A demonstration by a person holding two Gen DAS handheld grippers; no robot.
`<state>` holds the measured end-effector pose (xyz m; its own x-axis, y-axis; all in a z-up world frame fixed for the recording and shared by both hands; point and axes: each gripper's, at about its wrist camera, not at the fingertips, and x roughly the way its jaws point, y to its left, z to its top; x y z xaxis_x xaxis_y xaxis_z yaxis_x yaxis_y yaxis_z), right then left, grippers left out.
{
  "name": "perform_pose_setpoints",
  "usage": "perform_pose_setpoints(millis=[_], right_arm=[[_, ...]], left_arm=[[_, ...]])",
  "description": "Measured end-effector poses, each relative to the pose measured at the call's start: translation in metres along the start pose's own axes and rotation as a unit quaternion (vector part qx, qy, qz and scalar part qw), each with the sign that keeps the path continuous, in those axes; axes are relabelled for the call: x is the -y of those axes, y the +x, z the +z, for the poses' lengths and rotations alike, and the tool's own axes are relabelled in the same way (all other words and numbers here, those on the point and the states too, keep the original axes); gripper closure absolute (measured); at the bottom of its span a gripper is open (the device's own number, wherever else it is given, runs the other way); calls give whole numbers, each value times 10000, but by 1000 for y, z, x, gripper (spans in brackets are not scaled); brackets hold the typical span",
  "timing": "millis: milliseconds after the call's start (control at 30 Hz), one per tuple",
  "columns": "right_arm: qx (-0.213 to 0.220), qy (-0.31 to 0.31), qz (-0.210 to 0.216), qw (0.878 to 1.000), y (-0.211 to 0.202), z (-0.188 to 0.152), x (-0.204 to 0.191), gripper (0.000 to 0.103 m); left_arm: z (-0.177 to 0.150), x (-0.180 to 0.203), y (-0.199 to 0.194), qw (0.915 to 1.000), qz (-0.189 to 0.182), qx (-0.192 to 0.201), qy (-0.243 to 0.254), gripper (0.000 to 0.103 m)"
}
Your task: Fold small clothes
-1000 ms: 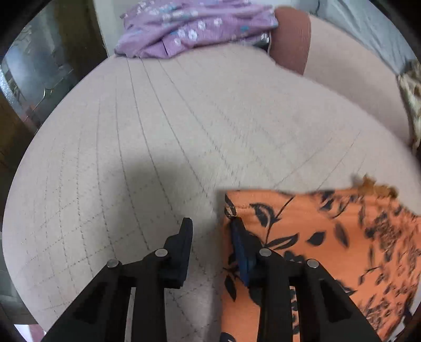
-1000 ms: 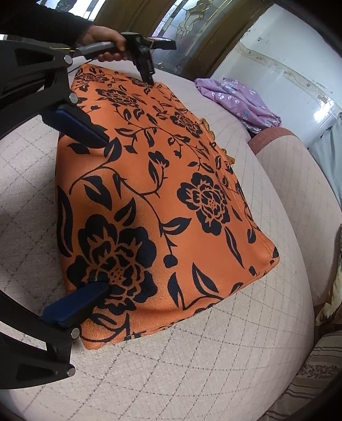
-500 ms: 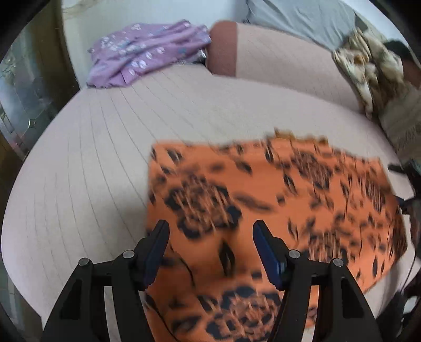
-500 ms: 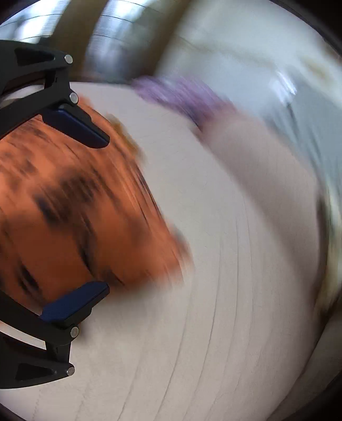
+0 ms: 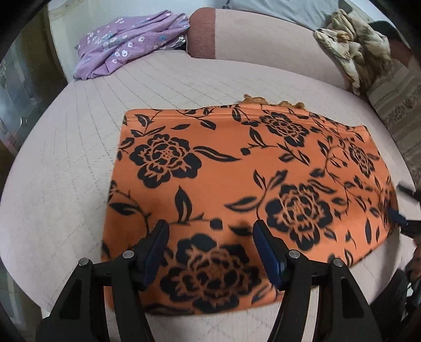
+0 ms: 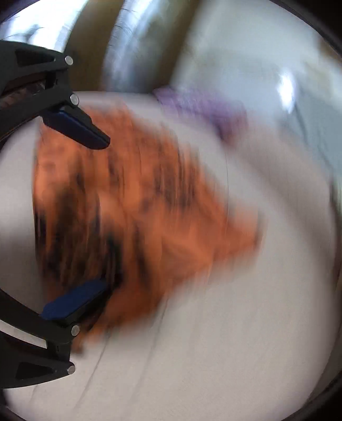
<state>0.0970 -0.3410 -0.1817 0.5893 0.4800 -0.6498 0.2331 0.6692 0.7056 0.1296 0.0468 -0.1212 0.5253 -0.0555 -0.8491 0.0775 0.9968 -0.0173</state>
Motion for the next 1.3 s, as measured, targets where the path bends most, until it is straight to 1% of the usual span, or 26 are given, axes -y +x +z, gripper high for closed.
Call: perform_pose_setpoints(millis=[33, 67, 100, 133, 167, 233, 267, 300, 333, 367, 400, 433, 467, 533, 600, 700, 733, 800, 867, 933, 1000, 1067, 1100, 1167, 1233, 1300], right_arm=[[309, 259, 271, 9988, -13, -3, 5, 13], [453, 285, 213, 9983, -23, -7, 1, 11], [564, 113, 83, 9983, -32, -13, -9, 9], [623, -121, 102, 9979, -38, -20, -19, 7], [535, -315, 245, 9978, -39, -29, -28, 7], [101, -497, 459, 9977, -27, -48, -34, 7], [-3, -525, 364, 9980, -21, -52, -31, 7], [-75, -483, 149, 9987, -13, -55, -23, 8], [-98, -245, 127, 9996, -9, -55, -10, 8], [58, 43, 322, 9995, -17, -53, -2, 8], [106, 142, 274, 9995, -24, -52, -3, 7], [145, 44, 148, 9998, -29, -51, -11, 7], [195, -194, 195, 9994, -34, -50, -22, 7], [128, -517, 445, 9976, -37, -49, -38, 7], [-60, -625, 644, 9959, -29, -49, -49, 7], [-473, -647, 713, 9942, -10, -61, -51, 7], [-595, -661, 698, 9936, 0, -66, -54, 7], [-719, -599, 416, 9947, 13, -76, -55, 6], [-608, -673, 315, 9954, 11, -79, -65, 6], [-543, -919, 530, 9929, 4, -79, -83, 6], [-569, -1132, 781, 9889, 3, -80, -102, 6], [-776, -1227, 1037, 9840, 14, -84, -109, 5], [-927, -1208, 949, 9838, 29, -87, -105, 5], [-1117, -1024, 575, 9868, 52, -90, -91, 6], [-903, -984, 746, 9882, 42, -92, -90, 6], [-880, -1040, 658, 9885, 31, -92, -90, 6]], left_arm=[[-1, -2, -4, 10000, 24, 48, -1, 36], [-4, -4, -7, 9999, 63, 109, -47, 33], [-4, -6, -9, 9998, 82, 124, -103, 31], [-4, -7, -9, 9997, 88, 115, -186, 31], [-4, -8, -10, 9996, 70, 83, -271, 31], [-4, -7, -13, 9994, 5, 110, -331, 31], [-5, -4, -17, 9995, 9, 142, -285, 31], [-6, -1, -20, 9996, 24, 171, -207, 31], [-7, 2, -23, 9997, 52, 207, -107, 31], [-9, 3, -27, 9996, 96, 259, -26, 31], [-10, 4, -30, 9993, 155, 333, 18, 30], [-11, 4, -31, 9992, 175, 355, 7, 29], [-11, 4, -31, 9993, 156, 326, -28, 29], [-11, 3, -29, 9996, 88, 258, -114, 29], [-13, 3, -29, 9996, 55, 246, -135, 29], [-14, 6, -30, 9996, 113, 250, -11, 29], [-14, 6, -30, 9996, 134, 249, 12, 29], [-14, 4, -31, 9996, 141, 246, -4, 29], [-14, 2, -31, 9996, 142, 246, -41, 29], [-14, 0, -28, 9996, 157, 209, -81, 29], [-14, 0, -25, 9997, 130, 159, -131, 29], [-16, 3, -23, 9998, 91, 121, -106, 29], [-17, 4, -22, 9999, 94, 104, -66, 29], [-18, 6, -22, 9998, 157, 88, 78, 29], [-19, 5, -23, 9995, 237, 145, 130, 29], [-18, 1, -20, 9996, 268, 99, 32, 29]])
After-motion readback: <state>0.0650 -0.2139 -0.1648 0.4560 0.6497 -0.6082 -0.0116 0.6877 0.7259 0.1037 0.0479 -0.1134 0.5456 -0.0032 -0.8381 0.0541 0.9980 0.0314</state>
